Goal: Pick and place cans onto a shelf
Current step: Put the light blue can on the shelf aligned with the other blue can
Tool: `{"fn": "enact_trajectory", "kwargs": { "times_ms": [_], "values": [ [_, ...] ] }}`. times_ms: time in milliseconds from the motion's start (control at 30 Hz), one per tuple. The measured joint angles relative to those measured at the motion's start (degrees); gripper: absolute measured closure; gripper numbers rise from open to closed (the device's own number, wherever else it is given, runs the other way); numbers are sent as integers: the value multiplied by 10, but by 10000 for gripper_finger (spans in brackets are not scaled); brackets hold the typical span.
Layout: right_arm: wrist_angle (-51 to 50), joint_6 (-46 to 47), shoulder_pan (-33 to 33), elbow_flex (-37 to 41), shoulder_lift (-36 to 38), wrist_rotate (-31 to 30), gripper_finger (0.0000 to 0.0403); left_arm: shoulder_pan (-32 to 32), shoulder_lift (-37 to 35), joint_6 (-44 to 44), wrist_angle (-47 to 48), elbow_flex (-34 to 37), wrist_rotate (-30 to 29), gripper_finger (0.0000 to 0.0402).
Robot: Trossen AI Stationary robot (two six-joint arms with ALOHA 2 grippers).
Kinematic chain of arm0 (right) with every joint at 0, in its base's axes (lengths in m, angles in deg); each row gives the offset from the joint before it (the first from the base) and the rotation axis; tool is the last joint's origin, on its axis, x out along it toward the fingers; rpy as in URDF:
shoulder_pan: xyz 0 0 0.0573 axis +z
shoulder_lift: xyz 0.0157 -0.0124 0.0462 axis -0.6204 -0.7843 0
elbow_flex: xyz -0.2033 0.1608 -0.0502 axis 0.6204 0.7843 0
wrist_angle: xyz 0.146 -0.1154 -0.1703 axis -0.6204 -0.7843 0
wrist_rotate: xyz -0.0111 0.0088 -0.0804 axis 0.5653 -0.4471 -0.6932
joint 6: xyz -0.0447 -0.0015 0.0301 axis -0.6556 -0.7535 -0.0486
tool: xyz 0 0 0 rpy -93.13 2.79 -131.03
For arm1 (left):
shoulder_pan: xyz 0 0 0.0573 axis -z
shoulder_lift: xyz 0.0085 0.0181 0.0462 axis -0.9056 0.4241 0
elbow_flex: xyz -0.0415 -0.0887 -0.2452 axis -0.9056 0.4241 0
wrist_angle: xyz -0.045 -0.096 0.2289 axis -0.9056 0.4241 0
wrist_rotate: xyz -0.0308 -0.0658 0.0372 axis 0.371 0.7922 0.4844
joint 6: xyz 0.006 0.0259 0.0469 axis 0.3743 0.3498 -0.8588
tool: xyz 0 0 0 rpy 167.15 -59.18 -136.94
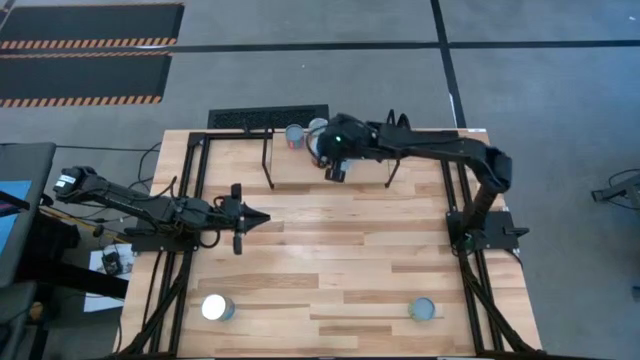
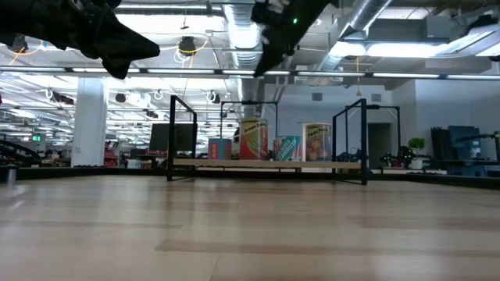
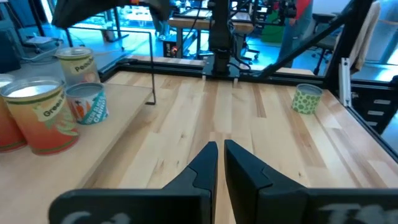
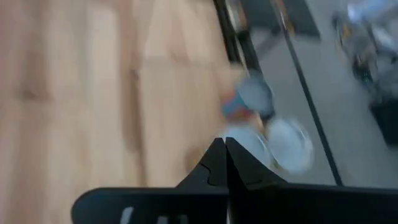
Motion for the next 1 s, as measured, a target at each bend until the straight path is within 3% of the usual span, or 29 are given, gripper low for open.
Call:
{"fn": "enact_trajectory", "kwargs": {
  "times_ms": [267, 600, 833, 1000],
  "values": [
    [318, 11, 62, 234, 114, 122, 400, 0, 0, 3, 0, 0, 31, 384],
    [619, 51, 164, 503, 239, 129, 399, 7, 15, -1, -7, 0, 42, 384],
    [750, 76, 195, 616, 269, 126, 398, 60, 84, 6, 29, -58, 16, 384],
    [766, 80, 195, 636, 272, 123, 398, 119, 144, 40, 179, -173, -23, 384]
  ]
}}
